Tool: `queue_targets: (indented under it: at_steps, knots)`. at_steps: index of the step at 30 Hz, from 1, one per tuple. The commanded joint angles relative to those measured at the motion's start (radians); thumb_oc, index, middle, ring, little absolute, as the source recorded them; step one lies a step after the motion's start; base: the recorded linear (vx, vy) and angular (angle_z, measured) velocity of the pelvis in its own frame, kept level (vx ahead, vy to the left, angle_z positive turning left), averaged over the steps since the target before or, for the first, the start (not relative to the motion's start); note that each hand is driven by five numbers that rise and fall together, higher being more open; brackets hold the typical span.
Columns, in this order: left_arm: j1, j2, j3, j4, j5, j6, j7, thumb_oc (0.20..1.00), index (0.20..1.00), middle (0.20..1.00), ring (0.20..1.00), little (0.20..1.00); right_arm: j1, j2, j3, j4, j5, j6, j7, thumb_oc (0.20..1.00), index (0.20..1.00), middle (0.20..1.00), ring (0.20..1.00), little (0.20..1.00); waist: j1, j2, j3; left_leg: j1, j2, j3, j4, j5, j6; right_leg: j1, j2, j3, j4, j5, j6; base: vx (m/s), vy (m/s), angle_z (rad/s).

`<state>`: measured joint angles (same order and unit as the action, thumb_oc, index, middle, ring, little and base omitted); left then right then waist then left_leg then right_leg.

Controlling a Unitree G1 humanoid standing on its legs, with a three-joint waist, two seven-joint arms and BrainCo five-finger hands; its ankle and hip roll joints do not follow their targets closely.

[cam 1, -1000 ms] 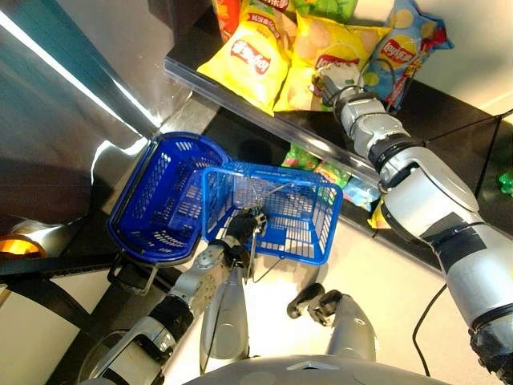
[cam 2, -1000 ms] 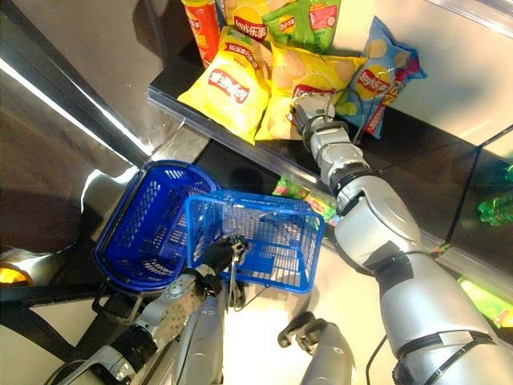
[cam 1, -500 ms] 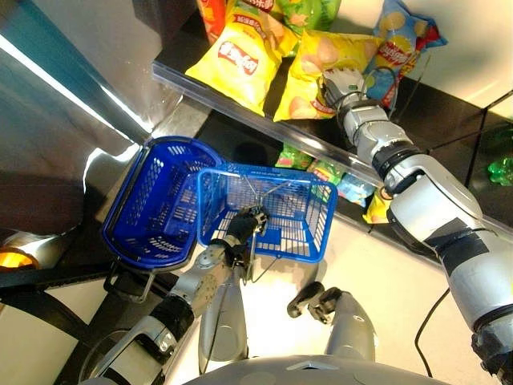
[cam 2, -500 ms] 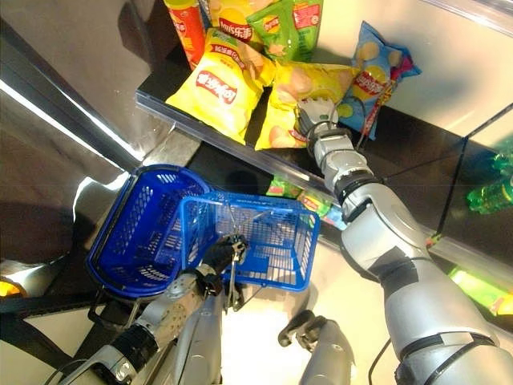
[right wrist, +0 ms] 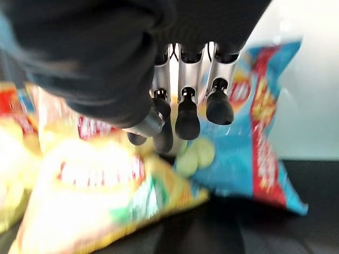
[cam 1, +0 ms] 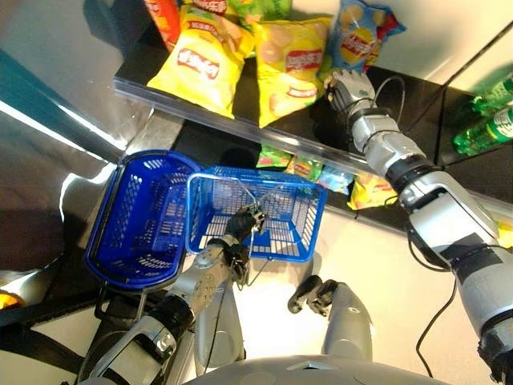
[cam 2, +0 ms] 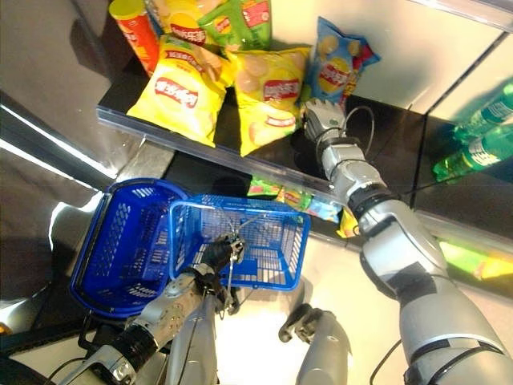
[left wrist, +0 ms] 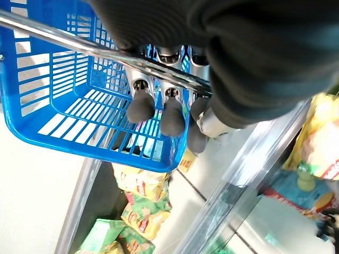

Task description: Pick up the snacks into the basket

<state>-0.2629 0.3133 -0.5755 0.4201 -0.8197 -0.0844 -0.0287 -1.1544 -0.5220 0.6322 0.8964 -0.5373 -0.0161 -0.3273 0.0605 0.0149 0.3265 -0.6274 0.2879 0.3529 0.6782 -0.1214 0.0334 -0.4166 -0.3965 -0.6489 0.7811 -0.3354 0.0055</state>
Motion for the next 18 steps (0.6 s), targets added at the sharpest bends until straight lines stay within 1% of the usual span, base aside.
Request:
queue_targets:
  at_steps: [1,3,7,12,17,18]
  knots:
    - [-0.013,-0.049,-0.008,-0.089,-0.046,-0.086,-0.022,0.200,0.200,0.200,0.200,0.200,-0.031,-0.057,-0.087,-0.071,0.010,-0.020,-0.067,0.200,0.200,0.200,0.200,0.200,0.005,-0.006,-0.018,0.081,0.050,0.000,-0.041,-0.012,-0.091,-0.029,-0.074,0.090,-0.050,0.194,0.165,0.01,-0.007,-0.08]
    - [-0.013,-0.053,-0.004,-0.084,-0.047,-0.089,-0.019,0.200,0.200,0.200,0.200,0.200,-0.002,-0.074,-0.122,-0.140,0.016,-0.026,-0.079,0.200,0.200,0.200,0.200,0.200,0.002,-0.010,-0.021,0.081,0.054,0.001,-0.037,-0.013,-0.093,-0.026,-0.073,0.090,-0.050,0.193,0.164,0.01,-0.004,-0.02]
    - [-0.007,-0.057,0.002,-0.083,-0.051,-0.093,-0.017,0.200,0.200,0.200,0.200,0.200,0.049,-0.079,-0.172,-0.214,0.025,-0.036,-0.092,0.200,0.200,0.200,0.200,0.200,-0.003,-0.012,-0.024,0.085,0.058,0.003,-0.036,-0.015,-0.093,-0.022,-0.070,0.089,-0.051,0.191,0.166,0.00,-0.002,-0.01]
    - [0.007,-0.055,-0.003,-0.091,-0.055,-0.097,-0.013,0.200,0.200,0.200,0.200,0.200,0.089,-0.067,-0.248,-0.292,0.111,-0.067,-0.119,0.200,0.200,0.200,0.200,0.200,-0.007,-0.016,-0.025,0.095,0.060,0.009,-0.037,-0.018,-0.092,-0.021,-0.069,0.096,-0.053,0.195,0.169,0.00,-0.001,-0.01]
    - [0.008,-0.056,-0.009,-0.091,-0.055,-0.098,-0.011,0.200,0.200,0.200,0.200,0.200,0.088,-0.053,-0.246,-0.312,0.122,-0.077,-0.109,0.206,0.206,0.206,0.206,0.206,-0.008,-0.021,-0.024,0.098,0.061,0.011,-0.035,-0.019,-0.091,-0.019,-0.066,0.099,-0.055,0.196,0.168,0.00,0.001,-0.01]
    - [0.008,-0.054,-0.012,-0.090,-0.055,-0.097,-0.013,0.200,0.200,0.200,0.200,0.200,0.081,-0.054,-0.235,-0.304,0.112,-0.072,-0.102,0.335,0.335,0.335,0.335,0.335,-0.005,-0.022,-0.024,0.097,0.061,0.011,-0.035,-0.019,-0.091,-0.018,-0.067,0.098,-0.055,0.196,0.169,0.00,0.000,0.00]
